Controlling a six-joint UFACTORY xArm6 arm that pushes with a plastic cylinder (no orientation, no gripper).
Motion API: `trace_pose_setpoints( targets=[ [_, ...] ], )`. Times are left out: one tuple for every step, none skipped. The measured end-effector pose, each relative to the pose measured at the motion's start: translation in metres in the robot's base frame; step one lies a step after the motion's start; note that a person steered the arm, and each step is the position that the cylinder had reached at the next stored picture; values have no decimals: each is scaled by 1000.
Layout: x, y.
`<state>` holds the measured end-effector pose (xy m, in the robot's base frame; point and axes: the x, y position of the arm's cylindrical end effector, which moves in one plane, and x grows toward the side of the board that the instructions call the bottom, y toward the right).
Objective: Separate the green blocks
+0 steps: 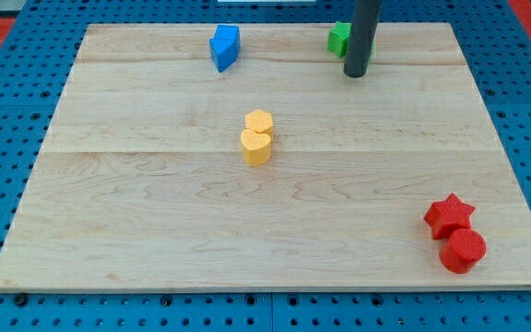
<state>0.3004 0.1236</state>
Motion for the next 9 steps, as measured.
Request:
trace_pose_setpoints(
  targets=[
    [0, 51],
    [-17, 73],
    [-56, 73],
    [-57, 58],
    [-59, 21],
    [-73, 21],
    [-76, 30],
    [-57, -25],
    [-70, -32]
  ],
)
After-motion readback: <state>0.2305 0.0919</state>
